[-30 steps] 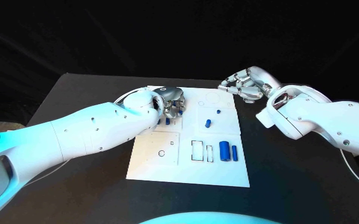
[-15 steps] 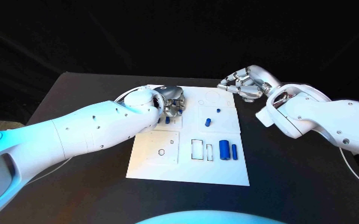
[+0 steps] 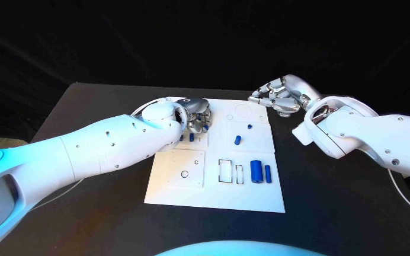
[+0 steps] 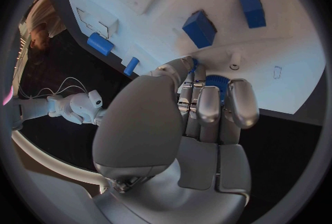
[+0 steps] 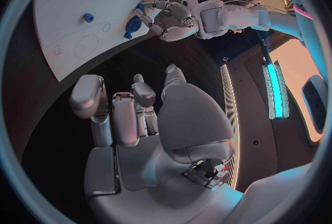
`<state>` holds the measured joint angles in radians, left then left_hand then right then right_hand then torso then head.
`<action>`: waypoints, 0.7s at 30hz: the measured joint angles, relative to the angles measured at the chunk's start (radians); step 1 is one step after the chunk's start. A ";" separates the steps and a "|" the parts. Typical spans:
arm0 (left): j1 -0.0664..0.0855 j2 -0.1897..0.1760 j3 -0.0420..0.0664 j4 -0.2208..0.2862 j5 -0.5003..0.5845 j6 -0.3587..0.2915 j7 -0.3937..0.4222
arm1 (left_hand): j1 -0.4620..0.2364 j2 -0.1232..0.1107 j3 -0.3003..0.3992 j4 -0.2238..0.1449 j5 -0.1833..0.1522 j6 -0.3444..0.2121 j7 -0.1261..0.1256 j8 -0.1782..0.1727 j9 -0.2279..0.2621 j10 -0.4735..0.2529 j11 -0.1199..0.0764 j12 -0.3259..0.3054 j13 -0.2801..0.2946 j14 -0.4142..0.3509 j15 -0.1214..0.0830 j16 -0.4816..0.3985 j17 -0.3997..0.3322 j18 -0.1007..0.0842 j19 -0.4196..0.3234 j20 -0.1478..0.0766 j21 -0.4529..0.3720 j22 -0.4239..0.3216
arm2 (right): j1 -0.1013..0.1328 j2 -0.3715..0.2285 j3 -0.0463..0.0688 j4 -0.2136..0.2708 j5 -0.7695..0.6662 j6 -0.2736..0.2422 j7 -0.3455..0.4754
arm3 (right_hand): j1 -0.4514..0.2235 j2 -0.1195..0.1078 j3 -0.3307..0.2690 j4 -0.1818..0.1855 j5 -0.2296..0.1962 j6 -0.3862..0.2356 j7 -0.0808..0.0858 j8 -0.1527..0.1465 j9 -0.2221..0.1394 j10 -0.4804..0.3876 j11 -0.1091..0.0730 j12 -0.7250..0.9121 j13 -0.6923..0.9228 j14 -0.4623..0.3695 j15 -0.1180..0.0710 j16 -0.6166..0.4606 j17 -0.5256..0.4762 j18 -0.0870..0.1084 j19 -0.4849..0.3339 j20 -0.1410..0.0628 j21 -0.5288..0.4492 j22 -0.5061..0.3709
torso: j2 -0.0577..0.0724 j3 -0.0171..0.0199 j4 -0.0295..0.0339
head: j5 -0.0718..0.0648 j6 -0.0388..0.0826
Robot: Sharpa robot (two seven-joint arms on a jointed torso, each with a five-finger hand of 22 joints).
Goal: Assemble the parts on the task board
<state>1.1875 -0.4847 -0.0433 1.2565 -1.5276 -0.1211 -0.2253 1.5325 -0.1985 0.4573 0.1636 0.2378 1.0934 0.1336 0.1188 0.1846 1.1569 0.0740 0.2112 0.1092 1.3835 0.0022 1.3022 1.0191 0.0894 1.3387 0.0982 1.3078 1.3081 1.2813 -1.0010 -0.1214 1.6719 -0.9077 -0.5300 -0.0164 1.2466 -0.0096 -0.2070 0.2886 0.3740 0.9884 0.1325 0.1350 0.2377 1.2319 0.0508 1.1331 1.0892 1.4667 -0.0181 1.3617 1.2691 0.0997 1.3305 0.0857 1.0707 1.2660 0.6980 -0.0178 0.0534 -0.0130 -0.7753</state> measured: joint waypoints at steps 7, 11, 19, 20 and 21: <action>-0.003 -0.005 0.002 0.000 0.010 -0.013 0.005 | 0.000 0.000 0.009 -0.009 0.000 0.007 0.000 -0.005 -0.001 0.009 0.001 -0.015 -0.001 0.000 0.000 0.001 0.000 0.000 0.005 0.002 0.009 0.000 | 0.000 0.001 0.000 0.000 0.000 -0.001 0.001 | 0.000 0.000 -0.001 0.001 0.000 0.000 0.000 0.000 0.000 0.000 0.000 0.000 0.000 0.000 0.000 0.000 0.000 0.000 0.000 0.000 0.000 0.000 | -0.001 -0.0001 0.0006 | -0.001 0.004; -0.004 -0.012 0.003 0.006 0.017 -0.027 0.008 | 0.000 0.000 0.009 -0.009 0.000 0.011 0.004 -0.010 -0.003 0.009 0.001 -0.022 -0.002 0.003 0.003 0.002 0.000 0.000 0.007 0.000 0.013 0.000 | 0.000 0.001 0.000 -0.001 0.000 -0.001 0.001 | 0.000 0.000 -0.001 0.001 0.000 0.000 0.000 0.000 0.000 0.000 0.000 0.000 0.000 0.000 0.000 0.000 0.000 0.000 0.000 0.000 0.000 0.000 | -0.001 -0.0002 0.0009 | -0.001 0.008; -0.004 -0.040 0.019 0.039 0.047 -0.072 0.022 | -0.013 -0.006 0.009 -0.009 -0.004 0.011 0.004 -0.015 -0.005 0.017 0.001 -0.032 -0.002 0.007 0.000 0.005 0.000 0.000 0.014 0.000 0.021 0.000 | 0.000 0.002 0.000 -0.004 -0.001 -0.003 0.003 | 0.000 0.000 -0.001 0.001 0.000 0.000 0.000 0.000 0.001 0.000 0.000 0.000 0.000 0.000 0.000 0.000 0.000 0.000 0.000 0.000 0.000 0.000 | -0.001 -0.0004 0.0009 | 0.001 0.010; -0.004 -0.044 0.022 0.044 0.051 -0.077 0.023 | -0.013 -0.006 0.009 -0.009 -0.004 0.011 0.004 -0.015 -0.005 0.017 0.001 -0.033 -0.002 0.007 0.000 0.005 0.001 0.000 0.014 0.000 0.025 0.000 | 0.000 0.002 0.000 -0.004 -0.001 -0.003 0.003 | 0.000 0.000 -0.001 0.001 0.000 0.000 0.000 0.000 0.001 0.000 0.000 0.000 0.000 0.000 0.000 0.000 0.000 0.000 0.000 0.000 0.000 0.000 | -0.001 -0.0004 0.0009 | 0.001 0.010; -0.004 -0.049 0.026 0.050 0.055 -0.081 0.025 | -0.013 -0.006 0.009 -0.009 -0.004 0.011 0.004 -0.015 -0.005 0.017 0.001 -0.033 -0.002 0.007 0.000 0.005 0.002 0.000 0.017 0.002 0.025 0.000 | 0.000 0.001 0.000 -0.004 -0.001 -0.003 0.003 | 0.000 0.000 -0.001 0.001 0.000 0.000 0.000 0.000 0.001 0.000 0.000 0.000 0.000 0.000 0.000 0.000 0.000 0.000 0.000 0.000 0.000 0.000 | -0.001 -0.0004 0.0010 | 0.001 0.010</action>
<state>1.1831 -0.5338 -0.0178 1.3065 -1.4725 -0.2025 -0.2007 1.5192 -0.2040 0.4667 0.1541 0.2342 1.1043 0.1372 0.1036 0.1799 1.1736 0.0754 0.1778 0.1069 1.3906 0.0020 1.3069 1.0206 0.0894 1.3552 0.1005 1.3327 1.3078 1.2809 -0.9995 -0.1214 1.6676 -0.9084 -0.5334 -0.0136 1.2466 -0.0096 -0.2082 0.2899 0.3739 0.9884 0.1325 0.1350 0.2383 1.2319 0.0510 1.1330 1.0895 1.4667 -0.0181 1.3617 1.2692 0.0997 1.3305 0.0858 1.0707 1.2660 0.6972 -0.0182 0.0544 -0.0116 -0.7654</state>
